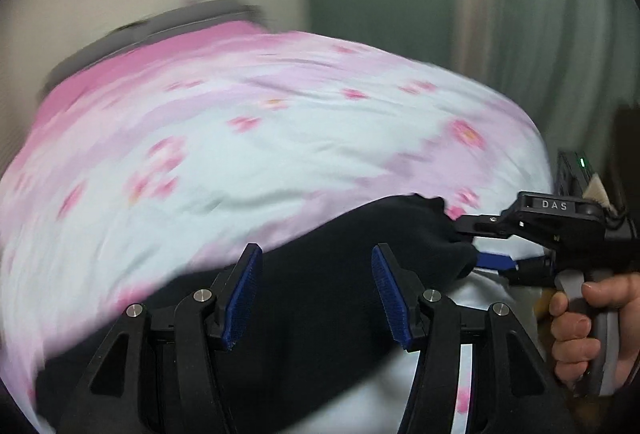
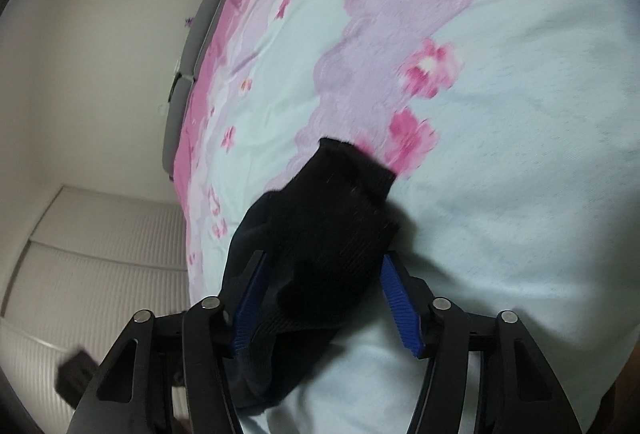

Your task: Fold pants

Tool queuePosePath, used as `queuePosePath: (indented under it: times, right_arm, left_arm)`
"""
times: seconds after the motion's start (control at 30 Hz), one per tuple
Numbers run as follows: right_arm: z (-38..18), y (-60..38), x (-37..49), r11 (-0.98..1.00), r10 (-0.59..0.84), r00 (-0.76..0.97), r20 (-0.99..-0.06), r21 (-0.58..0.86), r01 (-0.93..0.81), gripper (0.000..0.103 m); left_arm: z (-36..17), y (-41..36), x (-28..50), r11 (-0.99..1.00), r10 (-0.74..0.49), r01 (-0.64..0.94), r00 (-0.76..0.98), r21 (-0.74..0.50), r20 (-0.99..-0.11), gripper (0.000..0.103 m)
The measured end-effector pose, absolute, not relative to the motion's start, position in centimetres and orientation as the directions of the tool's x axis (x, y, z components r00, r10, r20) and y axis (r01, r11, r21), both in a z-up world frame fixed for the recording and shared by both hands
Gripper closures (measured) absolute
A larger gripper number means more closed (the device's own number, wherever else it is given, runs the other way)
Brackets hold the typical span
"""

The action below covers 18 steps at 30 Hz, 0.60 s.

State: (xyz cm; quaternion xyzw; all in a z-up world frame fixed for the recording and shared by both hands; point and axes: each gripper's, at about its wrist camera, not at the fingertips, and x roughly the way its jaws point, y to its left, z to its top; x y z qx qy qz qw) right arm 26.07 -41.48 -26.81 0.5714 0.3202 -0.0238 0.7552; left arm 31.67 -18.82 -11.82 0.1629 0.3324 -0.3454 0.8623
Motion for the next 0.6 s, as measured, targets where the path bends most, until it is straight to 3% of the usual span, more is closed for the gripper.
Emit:
queuePosePath:
  times: [0.1,0.33,0.5,0.6]
  right_arm:
    - [-27.2,-41.5,26.0,0.343,0.323,0.789,-0.523,0.842,0.417,0.058]
    - [-26.3,-41.6,25.5,0.432,0.274,0.790,-0.548,0.804,0.408,0.089]
    - [-23.8,-41.7,25.2,0.532,0.199,0.814,-0.546,0.758,0.378,0.092]
    - [-21.4,-41.6,25.5,0.619,0.152,0.844,-0.514,0.715,0.324,0.093]
  left_arm:
    - [-12.4,-23.1,34.7,0.570,-0.504,0.817,0.429,0.084,-0.750,0.047]
    - [-16.5,-29.8,39.3,0.315,-0.450,0.947,0.092,-0.061,-0.888,0.049]
    - [-17.8,-30.4,39.4,0.278,-0.442,0.956,0.035,-0.099,-0.896,0.076]
    - [-17.0,-30.3,39.5,0.297,-0.472,0.950,0.062,-0.093,-0.880,0.085]
